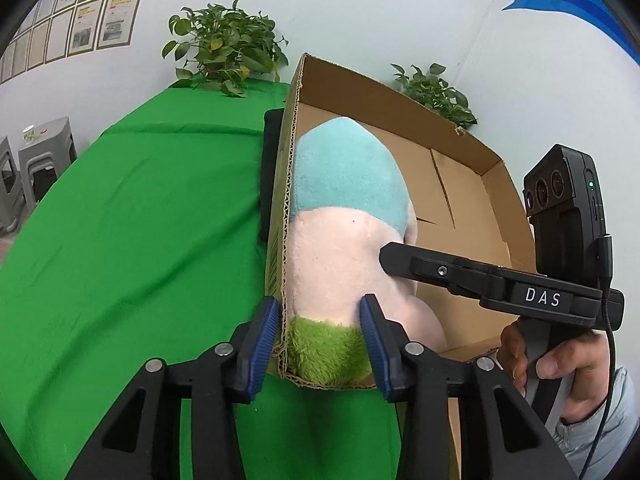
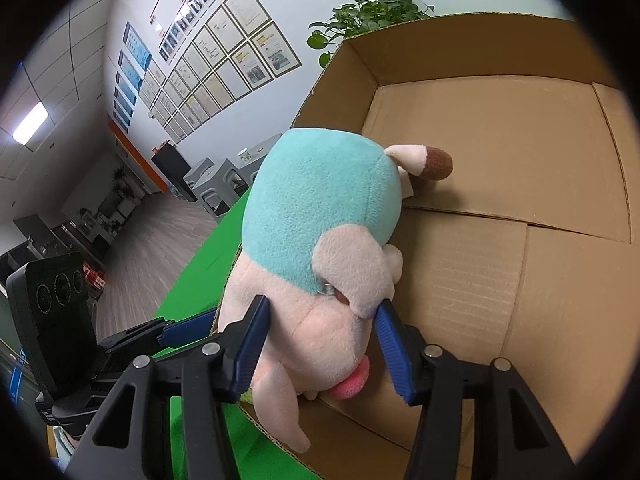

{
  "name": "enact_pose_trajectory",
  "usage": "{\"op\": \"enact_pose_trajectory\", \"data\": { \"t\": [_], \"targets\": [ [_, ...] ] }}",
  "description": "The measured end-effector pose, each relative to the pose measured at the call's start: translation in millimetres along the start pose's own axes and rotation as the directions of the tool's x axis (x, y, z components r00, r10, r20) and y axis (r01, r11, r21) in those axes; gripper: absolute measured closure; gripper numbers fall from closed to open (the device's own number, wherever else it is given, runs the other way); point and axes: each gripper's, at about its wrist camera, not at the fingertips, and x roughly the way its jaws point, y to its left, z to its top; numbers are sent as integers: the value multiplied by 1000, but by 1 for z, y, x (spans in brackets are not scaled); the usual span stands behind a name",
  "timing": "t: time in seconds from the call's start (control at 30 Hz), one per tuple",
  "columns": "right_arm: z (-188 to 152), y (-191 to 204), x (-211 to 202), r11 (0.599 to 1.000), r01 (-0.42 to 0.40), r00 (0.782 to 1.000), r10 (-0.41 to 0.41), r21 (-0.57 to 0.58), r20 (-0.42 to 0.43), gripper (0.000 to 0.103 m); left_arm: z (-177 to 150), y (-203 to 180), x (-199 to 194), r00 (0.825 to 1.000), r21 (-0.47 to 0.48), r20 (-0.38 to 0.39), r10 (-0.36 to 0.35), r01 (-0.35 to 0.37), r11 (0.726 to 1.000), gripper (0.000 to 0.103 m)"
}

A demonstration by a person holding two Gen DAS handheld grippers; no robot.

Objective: Organize objects
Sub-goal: 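Lower the plush toy into the cardboard tray and open both grippers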

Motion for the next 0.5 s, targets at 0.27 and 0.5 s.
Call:
{"op": "enact_pose_trajectory", "data": {
  "t": [0.27,0.5],
  "targets": [
    [-1,3,-1,999,40,999,-40,-21,14,42,3,-10,1,1000,4,-4,25,-25,1000,65],
    [-16,21,-43,969,228,968,-215,-98,128,19,-5,-34,-24,988,94,93,122,-131,987,58]
  ]
}}
